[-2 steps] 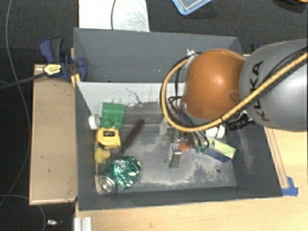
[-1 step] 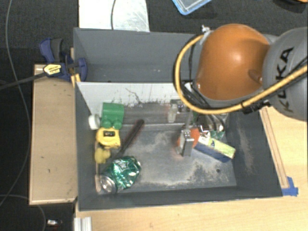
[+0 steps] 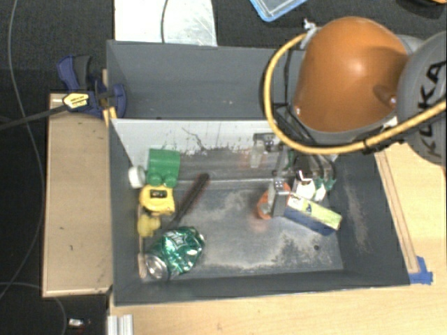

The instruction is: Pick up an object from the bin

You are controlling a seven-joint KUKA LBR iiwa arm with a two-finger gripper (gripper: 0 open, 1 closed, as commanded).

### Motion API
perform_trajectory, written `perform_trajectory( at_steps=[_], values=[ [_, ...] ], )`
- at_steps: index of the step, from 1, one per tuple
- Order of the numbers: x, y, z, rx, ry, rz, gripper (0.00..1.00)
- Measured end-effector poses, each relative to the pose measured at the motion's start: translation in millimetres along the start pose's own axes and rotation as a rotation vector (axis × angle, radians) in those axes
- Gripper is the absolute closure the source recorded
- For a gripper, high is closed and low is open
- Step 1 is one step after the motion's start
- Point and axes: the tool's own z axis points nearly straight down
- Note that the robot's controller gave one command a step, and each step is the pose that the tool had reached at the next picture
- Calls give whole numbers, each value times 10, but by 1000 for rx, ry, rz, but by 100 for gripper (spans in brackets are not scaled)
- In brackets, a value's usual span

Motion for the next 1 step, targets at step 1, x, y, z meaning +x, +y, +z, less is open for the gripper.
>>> perform_trajectory(
  at_steps=[1],
  values=[
    [-23,92,-383,1,1,-17,0]
  ],
)
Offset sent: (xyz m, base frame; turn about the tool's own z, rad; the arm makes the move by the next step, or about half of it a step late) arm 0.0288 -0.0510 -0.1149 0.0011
